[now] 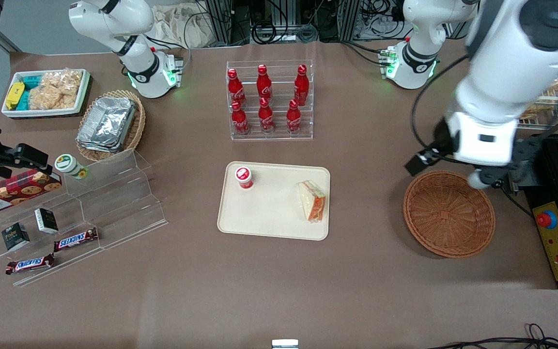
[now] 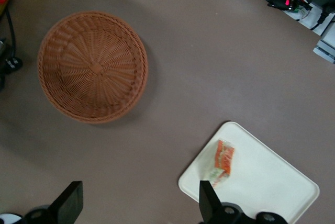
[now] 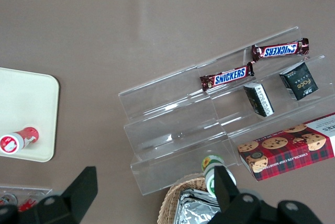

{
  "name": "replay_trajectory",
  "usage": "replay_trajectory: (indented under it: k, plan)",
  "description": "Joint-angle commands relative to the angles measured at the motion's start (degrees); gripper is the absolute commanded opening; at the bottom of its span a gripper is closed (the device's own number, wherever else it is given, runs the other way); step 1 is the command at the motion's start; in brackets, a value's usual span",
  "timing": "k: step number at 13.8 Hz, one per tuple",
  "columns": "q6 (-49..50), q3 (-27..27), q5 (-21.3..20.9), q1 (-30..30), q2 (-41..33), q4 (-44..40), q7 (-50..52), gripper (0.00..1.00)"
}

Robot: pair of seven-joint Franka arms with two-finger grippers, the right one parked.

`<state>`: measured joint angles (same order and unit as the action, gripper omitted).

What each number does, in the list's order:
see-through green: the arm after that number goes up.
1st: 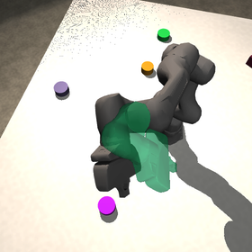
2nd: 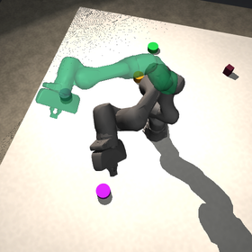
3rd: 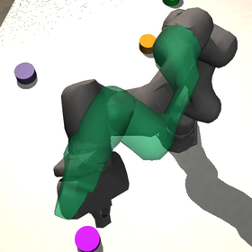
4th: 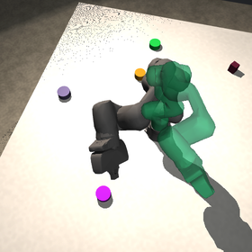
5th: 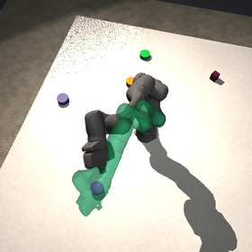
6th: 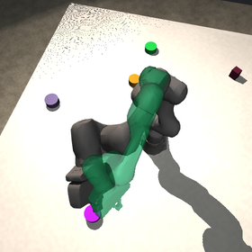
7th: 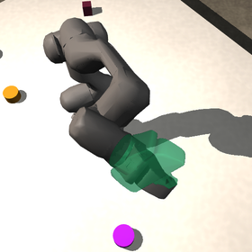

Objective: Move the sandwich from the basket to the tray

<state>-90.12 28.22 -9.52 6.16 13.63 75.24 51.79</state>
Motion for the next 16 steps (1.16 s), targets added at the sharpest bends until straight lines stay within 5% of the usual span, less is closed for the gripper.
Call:
replay_trajectory:
  k: [1,4,8,12,16]
  plan:
    - [0.4,-0.2,1.9,4.3,-1.6,2.7,-11.2,1.0]
    - [0.3,-15.3,5.2,-3.2,-2.5,3.2,-23.8,1.0]
    - [-4.1,-27.1,7.3,-9.9,-8.7,12.7,-37.1,1.0]
    - [-14.3,-32.3,10.9,-12.1,-19.5,29.3,-43.4,1.0]
    - [-14.2,-33.3,10.9,-12.3,-19.4,29.3,-46.6,1.0]
